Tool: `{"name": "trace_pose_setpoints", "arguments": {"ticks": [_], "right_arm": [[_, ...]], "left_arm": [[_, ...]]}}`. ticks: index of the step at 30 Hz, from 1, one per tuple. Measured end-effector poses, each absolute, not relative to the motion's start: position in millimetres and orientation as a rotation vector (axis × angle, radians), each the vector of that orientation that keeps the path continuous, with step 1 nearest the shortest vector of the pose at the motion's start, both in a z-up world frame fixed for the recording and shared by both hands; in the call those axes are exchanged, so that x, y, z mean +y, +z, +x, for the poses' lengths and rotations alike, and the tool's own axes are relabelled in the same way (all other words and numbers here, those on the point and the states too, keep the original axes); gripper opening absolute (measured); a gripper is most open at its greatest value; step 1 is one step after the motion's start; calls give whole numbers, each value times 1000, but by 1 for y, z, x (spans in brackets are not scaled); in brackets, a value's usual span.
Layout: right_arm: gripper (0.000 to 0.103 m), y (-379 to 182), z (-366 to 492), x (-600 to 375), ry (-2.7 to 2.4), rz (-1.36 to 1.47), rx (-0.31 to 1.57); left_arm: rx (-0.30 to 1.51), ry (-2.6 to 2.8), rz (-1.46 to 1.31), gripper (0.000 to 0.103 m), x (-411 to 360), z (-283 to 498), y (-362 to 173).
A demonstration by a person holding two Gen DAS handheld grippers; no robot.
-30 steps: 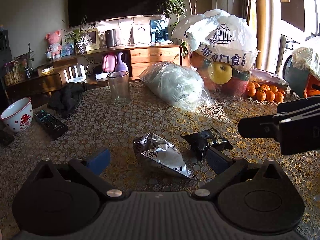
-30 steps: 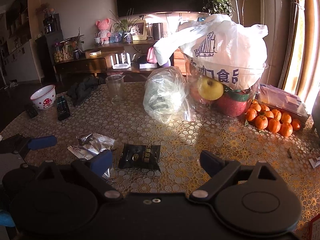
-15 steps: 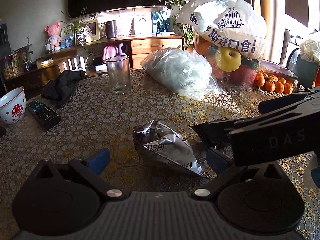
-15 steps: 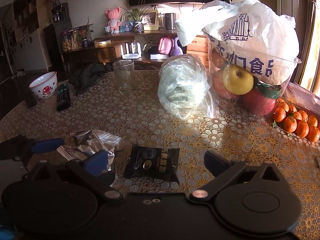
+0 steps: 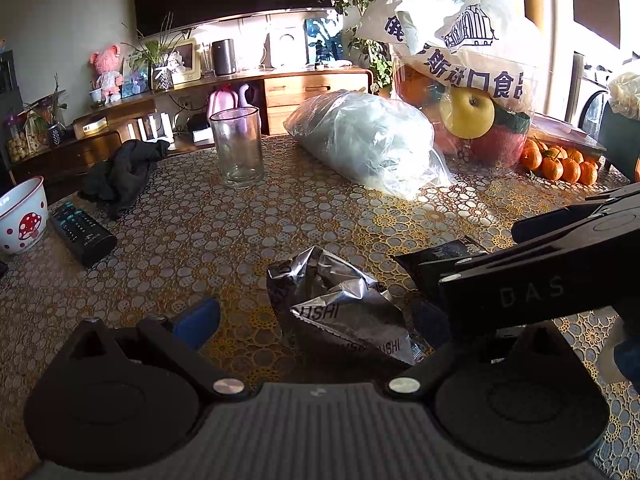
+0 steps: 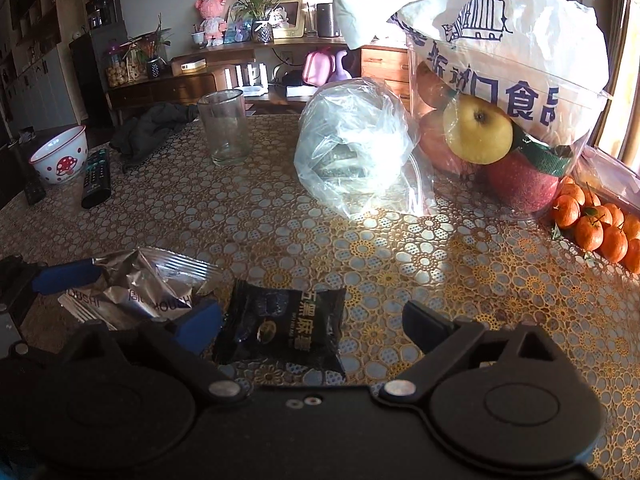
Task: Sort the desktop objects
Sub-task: 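Grasp the silver foil packet with the left gripper while the right gripper grasps the black packet, then carry the foil packet and black packet with both grippers to the box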
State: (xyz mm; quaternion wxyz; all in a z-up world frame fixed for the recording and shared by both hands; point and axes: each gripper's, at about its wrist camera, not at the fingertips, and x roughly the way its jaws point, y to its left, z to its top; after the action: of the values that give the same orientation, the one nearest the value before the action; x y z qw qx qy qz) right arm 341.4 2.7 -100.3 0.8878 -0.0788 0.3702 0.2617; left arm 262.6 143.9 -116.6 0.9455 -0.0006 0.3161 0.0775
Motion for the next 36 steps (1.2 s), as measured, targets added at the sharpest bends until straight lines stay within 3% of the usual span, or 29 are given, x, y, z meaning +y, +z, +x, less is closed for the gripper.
{"name": "trace_pose_setpoints", "arguments": {"ticks": [6,10,16,21,36], "right_arm": [[84,-102,343,2,544,-151,775],[70,-102,343,1,551,-143,778],[56,-102,342,1,563,-127,794],[54,-101,341,-2,552,-119,796],[53,-86,332,-21,520,-73,784]], "left_arm": [[635,162,-16,103,147,261,-117],[620,160,-15,101,148,259,-116],[618,125,-14,81,144,258,-116],[614,111,-17,65,141,257,-114],[611,108,-62,53,138,248,-100]]}}
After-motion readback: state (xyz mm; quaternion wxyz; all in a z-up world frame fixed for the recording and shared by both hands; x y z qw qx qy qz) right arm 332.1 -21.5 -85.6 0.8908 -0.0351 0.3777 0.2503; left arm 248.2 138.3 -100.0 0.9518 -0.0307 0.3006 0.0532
